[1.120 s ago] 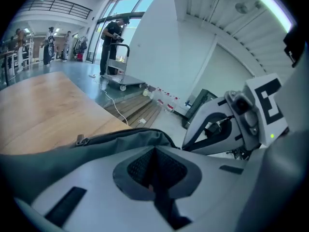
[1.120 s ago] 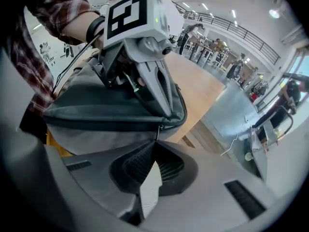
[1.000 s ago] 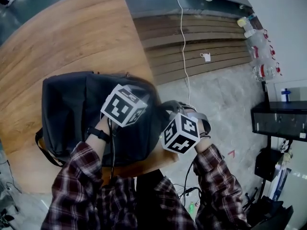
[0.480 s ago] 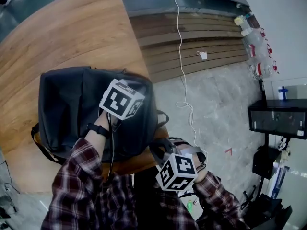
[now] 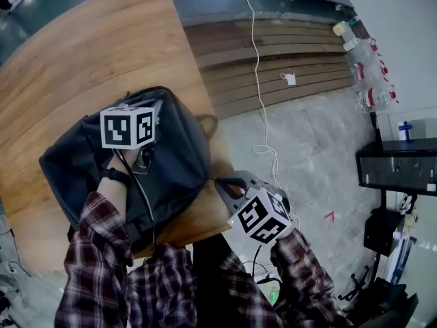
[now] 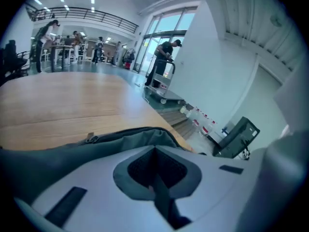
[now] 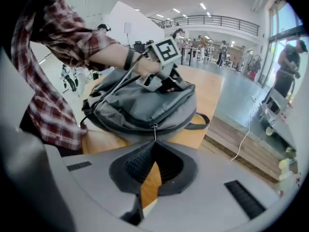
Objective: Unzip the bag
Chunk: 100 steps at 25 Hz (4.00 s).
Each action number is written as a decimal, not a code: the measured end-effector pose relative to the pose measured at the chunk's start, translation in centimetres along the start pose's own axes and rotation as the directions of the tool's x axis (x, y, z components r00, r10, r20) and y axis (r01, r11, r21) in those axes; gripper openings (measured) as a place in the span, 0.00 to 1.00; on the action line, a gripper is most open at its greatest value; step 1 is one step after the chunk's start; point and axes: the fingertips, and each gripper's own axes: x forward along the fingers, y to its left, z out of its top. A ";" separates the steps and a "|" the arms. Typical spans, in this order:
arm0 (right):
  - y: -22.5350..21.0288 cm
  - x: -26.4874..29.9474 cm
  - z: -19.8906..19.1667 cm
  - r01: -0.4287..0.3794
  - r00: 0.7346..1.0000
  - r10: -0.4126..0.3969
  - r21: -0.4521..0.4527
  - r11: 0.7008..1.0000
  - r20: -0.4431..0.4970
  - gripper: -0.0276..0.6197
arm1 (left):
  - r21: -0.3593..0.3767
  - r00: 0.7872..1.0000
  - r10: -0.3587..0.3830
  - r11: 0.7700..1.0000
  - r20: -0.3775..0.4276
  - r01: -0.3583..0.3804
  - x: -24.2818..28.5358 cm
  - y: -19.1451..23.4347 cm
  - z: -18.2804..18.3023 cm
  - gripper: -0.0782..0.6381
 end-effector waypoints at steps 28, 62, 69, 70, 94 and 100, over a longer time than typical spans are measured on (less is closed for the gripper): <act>-0.5 4.7 5.1 0.024 0.997 -0.032 0.106 0.994 0.070 0.06 | 0.246 0.959 -0.188 0.939 -0.212 0.239 -3.5 -8.4 -5.7 0.12; 4.2 -5.2 14.0 -0.032 0.933 -0.018 0.133 0.991 0.358 0.05 | 0.032 0.923 -0.101 0.995 0.370 0.096 -20.8 -10.1 0.7 0.12; 5.2 -12.0 21.9 0.001 0.840 -0.039 0.070 0.998 0.541 0.05 | -0.003 0.835 0.037 0.999 0.550 -0.042 -31.1 -11.9 2.2 0.12; 5.5 -12.7 22.7 0.001 0.827 -0.039 0.067 0.998 0.560 0.05 | -0.002 0.826 0.045 0.999 0.562 -0.053 -32.1 -12.1 2.5 0.12; 7.3 -17.3 25.5 -0.021 0.744 -0.011 0.041 0.999 0.668 0.05 | 0.027 0.779 0.042 0.997 0.625 -0.076 -35.7 -15.3 4.1 0.12; 7.5 -17.3 25.6 -0.021 0.742 -0.012 0.042 0.999 0.670 0.05 | 0.049 0.788 0.023 0.997 0.615 -0.067 -35.4 -15.8 4.0 0.12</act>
